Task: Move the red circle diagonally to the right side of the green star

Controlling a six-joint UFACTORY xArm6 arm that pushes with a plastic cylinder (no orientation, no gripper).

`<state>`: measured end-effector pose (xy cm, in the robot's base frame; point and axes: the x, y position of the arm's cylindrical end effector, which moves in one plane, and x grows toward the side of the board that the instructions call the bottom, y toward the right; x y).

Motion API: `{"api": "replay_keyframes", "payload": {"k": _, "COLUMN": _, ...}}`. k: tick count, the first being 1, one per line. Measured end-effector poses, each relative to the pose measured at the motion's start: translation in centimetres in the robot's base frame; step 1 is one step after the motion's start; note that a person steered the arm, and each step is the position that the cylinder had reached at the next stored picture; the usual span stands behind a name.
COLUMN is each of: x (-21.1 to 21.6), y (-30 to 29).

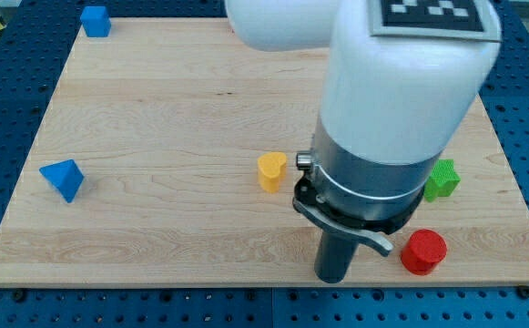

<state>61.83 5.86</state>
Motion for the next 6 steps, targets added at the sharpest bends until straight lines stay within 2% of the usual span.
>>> {"api": "replay_keyframes", "payload": {"k": 4, "x": 0.0, "y": 1.1}}
{"api": "replay_keyframes", "payload": {"k": 6, "x": 0.0, "y": 7.6}}
